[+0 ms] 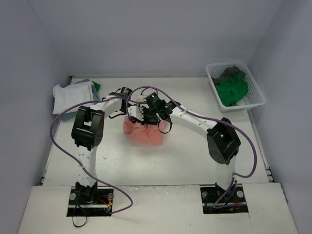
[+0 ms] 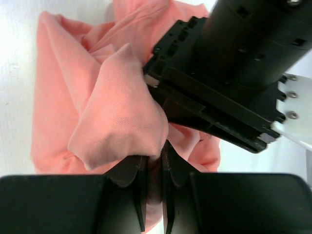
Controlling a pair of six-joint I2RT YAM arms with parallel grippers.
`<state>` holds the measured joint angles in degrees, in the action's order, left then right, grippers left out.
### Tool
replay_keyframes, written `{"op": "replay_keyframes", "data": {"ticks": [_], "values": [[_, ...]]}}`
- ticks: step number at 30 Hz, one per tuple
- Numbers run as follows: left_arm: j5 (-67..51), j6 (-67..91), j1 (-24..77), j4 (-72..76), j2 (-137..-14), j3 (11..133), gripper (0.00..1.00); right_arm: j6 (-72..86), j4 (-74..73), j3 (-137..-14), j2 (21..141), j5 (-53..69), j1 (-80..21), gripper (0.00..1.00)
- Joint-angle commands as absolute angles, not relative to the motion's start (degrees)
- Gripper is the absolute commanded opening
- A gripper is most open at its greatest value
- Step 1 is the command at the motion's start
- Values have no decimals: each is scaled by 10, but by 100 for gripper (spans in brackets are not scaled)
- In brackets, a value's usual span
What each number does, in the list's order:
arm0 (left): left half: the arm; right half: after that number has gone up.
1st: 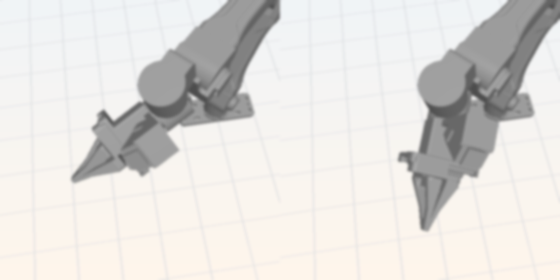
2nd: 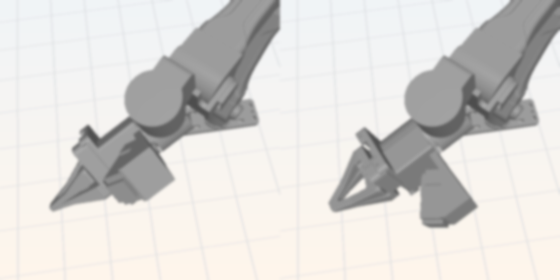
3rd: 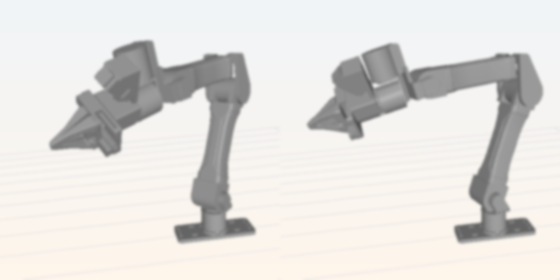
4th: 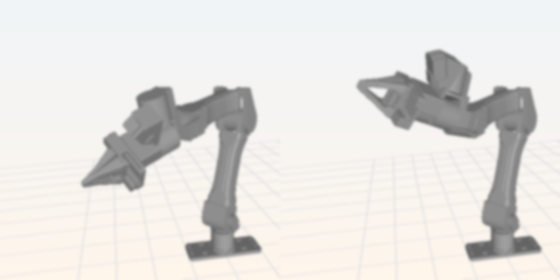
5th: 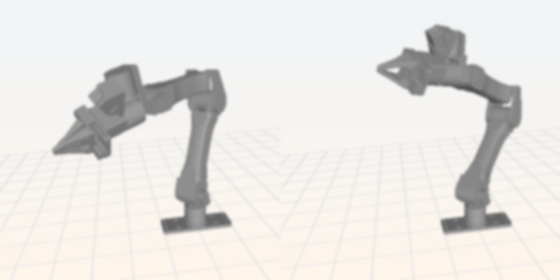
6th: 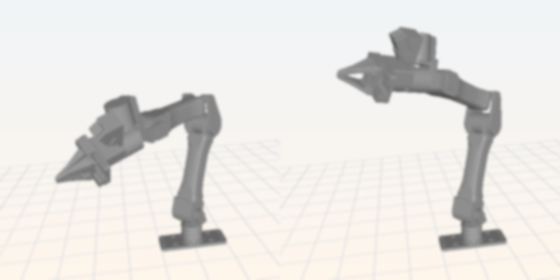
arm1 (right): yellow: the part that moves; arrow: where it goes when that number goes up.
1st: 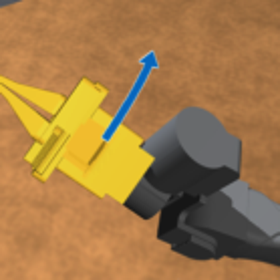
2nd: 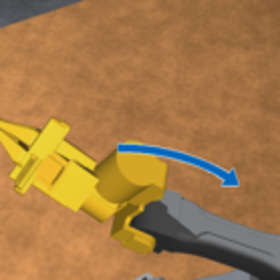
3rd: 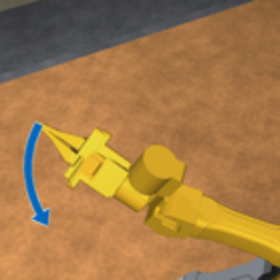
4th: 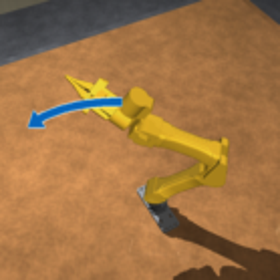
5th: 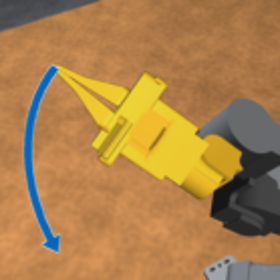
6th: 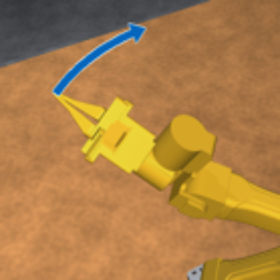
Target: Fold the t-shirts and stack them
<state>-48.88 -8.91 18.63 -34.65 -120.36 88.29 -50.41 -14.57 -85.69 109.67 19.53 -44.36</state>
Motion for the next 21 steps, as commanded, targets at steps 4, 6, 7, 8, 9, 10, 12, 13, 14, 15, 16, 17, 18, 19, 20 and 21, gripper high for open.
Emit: {"op": "replay_keyframes", "data": {"ticks": [4, 6, 7, 8, 9, 10, 12, 13, 14, 15, 16, 17, 18, 19, 20, 21], "values": [[-519, -105, 192, -358, -1194, 891, 18, -490, -81, -909, 1109, 177, -432, 0], [-526, -107, 192, -360, -1195, 893, 18, -488, -75, -912, 1116, 175, -430, 0], [-527, -106, 192, -359, -1196, 895, 18, -488, -74, -914, 1121, 175, -428, 0], [-530, -105, 194, -360, -1199, 897, 18, -490, -75, -914, 1140, 176, -428, 0], [-530, -105, 194, -360, -1199, 897, 18, -490, -75, -914, 1140, 176, -428, 0], [-530, -107, 194, -363, -1199, 899, 18, -490, -75, -914, 1148, 178, -428, 0], [-527, -111, 193, -363, -1194, 898, 18, -487, -74, -913, 1156, 183, -428, 1], [-526, -112, 193, -365, -1193, 897, 18, -487, -74, -913, 1162, 185, -429, 2], [-524, -112, 192, -365, -1187, 899, 18, -483, -73, -914, 1165, 185, -429, 3], [-524, -113, 190, -365, -1184, 901, 18, -483, -73, -916, 1168, 186, -430, 5], [-521, -114, 188, -366, -1181, 902, 19, -482, -73, -916, 1174, 186, -431, 6], [-516, -113, 185, -366, -1173, 907, 19, -481, -73, -917, 1176, 186, -432, 7], [-515, -113, 182, -366, -1167, 909, 19, -479, -73, -918, 1179, 185, -432, 9], [-515, -110, 170, -365, -1162, 911, 20, -478, -73, -919, 1184, 184, -432, 10], [-517, -106, 162, -364, -1150, 918, 20, -477, -73, -919, 1186, 182, -432, 11], [-519, -103, 153, -365, -1143, 923, 21, -477, -73, -919, 1188, 182, -433, 15]]}}
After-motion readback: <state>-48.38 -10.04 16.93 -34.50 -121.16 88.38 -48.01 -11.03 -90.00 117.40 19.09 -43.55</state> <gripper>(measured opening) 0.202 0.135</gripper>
